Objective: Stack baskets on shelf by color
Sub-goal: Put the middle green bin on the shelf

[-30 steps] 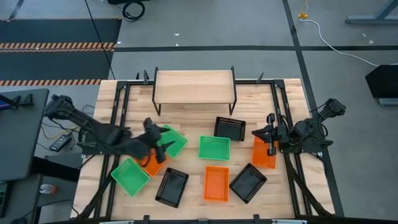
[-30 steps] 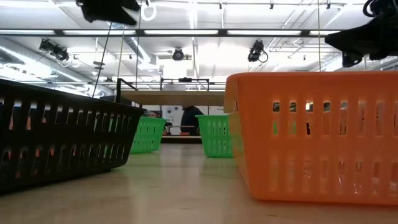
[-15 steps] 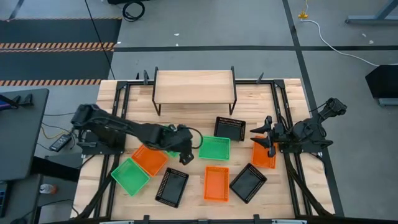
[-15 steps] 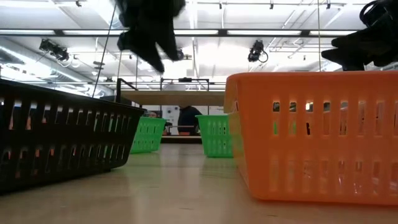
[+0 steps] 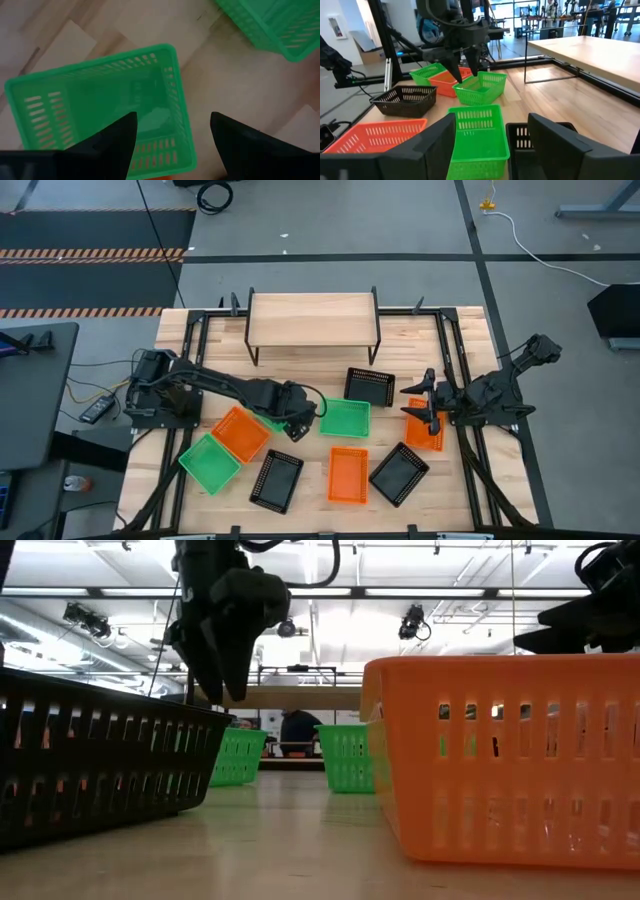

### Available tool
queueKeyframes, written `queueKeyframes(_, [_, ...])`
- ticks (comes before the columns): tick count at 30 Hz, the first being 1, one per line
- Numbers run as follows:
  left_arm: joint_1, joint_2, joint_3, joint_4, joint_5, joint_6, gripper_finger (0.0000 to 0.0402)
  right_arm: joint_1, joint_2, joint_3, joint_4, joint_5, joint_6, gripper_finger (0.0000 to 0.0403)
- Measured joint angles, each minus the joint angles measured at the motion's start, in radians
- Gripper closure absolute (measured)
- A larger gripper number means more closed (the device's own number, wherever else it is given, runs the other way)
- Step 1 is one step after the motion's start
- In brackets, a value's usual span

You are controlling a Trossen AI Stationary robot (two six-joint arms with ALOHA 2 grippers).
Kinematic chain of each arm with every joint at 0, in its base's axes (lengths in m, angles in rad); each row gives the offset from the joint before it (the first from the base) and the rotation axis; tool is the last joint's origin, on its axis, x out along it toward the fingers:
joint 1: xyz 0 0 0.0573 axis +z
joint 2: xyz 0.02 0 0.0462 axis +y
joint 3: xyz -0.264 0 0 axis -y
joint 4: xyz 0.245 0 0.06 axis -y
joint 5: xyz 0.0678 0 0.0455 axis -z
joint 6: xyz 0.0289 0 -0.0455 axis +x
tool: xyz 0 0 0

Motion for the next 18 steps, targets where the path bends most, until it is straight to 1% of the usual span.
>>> queueKeyframes(7, [-0.032,0.026,0.0,0.011,-0.007,-0.057,0.0143,0.0,0.006,0.0,0.0,0.0,-0.008,0.0146])
queueKeyframes(14, [-0.04,0.135,0.0,0.024,-0.008,-0.074,0.0143,-0.001,0.006,0.0,0.001,0.0,-0.02,0.0146])
queueKeyframes(18, [-0.033,0.183,0.0,0.019,-0.01,-0.05,0.0145,-0.001,0.006,0.0,0.0,0.0,-0.024,0.0146])
